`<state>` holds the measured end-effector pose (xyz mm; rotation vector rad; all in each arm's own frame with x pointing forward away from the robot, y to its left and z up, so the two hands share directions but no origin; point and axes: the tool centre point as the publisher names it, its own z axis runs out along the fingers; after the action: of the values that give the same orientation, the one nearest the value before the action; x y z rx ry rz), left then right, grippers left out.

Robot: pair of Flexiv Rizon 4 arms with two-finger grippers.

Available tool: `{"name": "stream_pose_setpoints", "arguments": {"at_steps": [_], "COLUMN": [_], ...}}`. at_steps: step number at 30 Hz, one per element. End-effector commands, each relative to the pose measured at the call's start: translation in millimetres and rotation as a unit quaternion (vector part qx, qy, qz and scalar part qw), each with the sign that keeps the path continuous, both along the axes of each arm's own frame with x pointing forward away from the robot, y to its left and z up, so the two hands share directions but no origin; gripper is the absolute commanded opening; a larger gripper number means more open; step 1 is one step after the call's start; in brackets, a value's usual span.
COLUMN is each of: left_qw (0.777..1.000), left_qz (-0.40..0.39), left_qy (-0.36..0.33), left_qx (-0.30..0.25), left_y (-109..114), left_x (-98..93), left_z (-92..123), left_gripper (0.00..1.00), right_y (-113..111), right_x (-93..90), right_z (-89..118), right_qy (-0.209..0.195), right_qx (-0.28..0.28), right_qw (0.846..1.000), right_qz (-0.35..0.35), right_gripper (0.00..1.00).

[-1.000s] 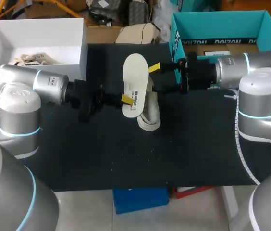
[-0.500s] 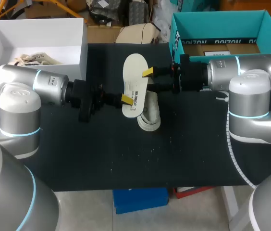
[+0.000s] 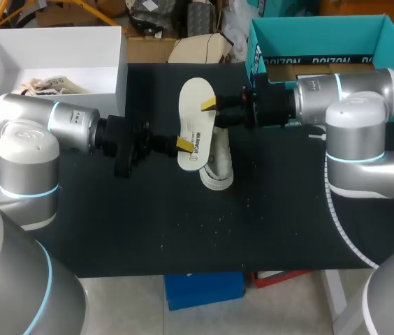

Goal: Take the shoe out of the shoebox, open the shoe tongue, remove and reinsert the insole, then place the shoe into the shoebox

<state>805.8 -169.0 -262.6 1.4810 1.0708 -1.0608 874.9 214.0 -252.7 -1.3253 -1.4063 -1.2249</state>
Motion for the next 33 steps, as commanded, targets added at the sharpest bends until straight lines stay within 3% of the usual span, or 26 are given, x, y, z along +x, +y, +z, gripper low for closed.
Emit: {"name": "stream_pose_setpoints", "arguments": {"at_steps": [1,4,8,9,10,17,18,19,25,30,33], "left_qw": [1.000,1.000,1.000,1.000,1.000,1.000,0.999,0.999,0.990,0.958,0.935], "left_qz": [-0.001,-0.001,-0.001,-0.001,-0.001,-0.001,0.010,0.016,0.069,0.129,0.158], "left_qy": [-0.001,-0.001,-0.001,-0.001,-0.001,-0.008,-0.012,-0.016,-0.012,0.002,-0.011], "left_qx": [0.002,0.002,0.002,0.002,0.002,0.017,0.035,0.042,0.125,0.257,0.316], "left_y": [-0.6,-0.6,-0.6,-0.6,-0.6,1.7,5.4,12.0,65.5,107.1,114.9], "left_x": [0.4,0.4,0.4,0.4,0.4,-1.5,-2.9,-4.3,-23.1,-38.0,-38.6], "left_z": [0.0,0.0,0.0,0.0,0.0,1.1,1.9,3.4,10.0,19.1,32.8], "left_gripper": [0.00,0.00,0.00,0.00,0.00,0.00,0.63,1.00,1.00,1.00,1.00], "right_y": [2.8,3.1,2.7,2.6,2.3,2.3,2.3,2.3,2.3,2.3,2.3], "right_x": [1.5,1.3,1.5,1.6,1.8,1.8,1.8,1.8,1.8,1.8,1.8], "right_z": [-3.5,-3.8,-3.5,-3.4,-3.0,-3.0,-3.0,-3.0,-3.0,-3.0,-3.0], "right_qy": [0.002,0.004,0.004,0.004,0.004,0.004,0.004,0.004,0.004,0.004,0.004], "right_qx": [0.000,0.000,-0.003,-0.004,-0.013,-0.013,-0.013,-0.013,-0.013,-0.013,-0.013], "right_qw": [1.000,1.000,1.000,1.000,1.000,1.000,1.000,1.000,1.000,1.000,1.000], "right_qz": [0.002,0.003,0.003,0.004,0.006,0.006,0.006,0.006,0.006,0.006,0.006], "right_gripper": [0.44,0.42,0.27,0.21,0.00,0.00,0.00,0.00,0.00,0.00,0.00]}}
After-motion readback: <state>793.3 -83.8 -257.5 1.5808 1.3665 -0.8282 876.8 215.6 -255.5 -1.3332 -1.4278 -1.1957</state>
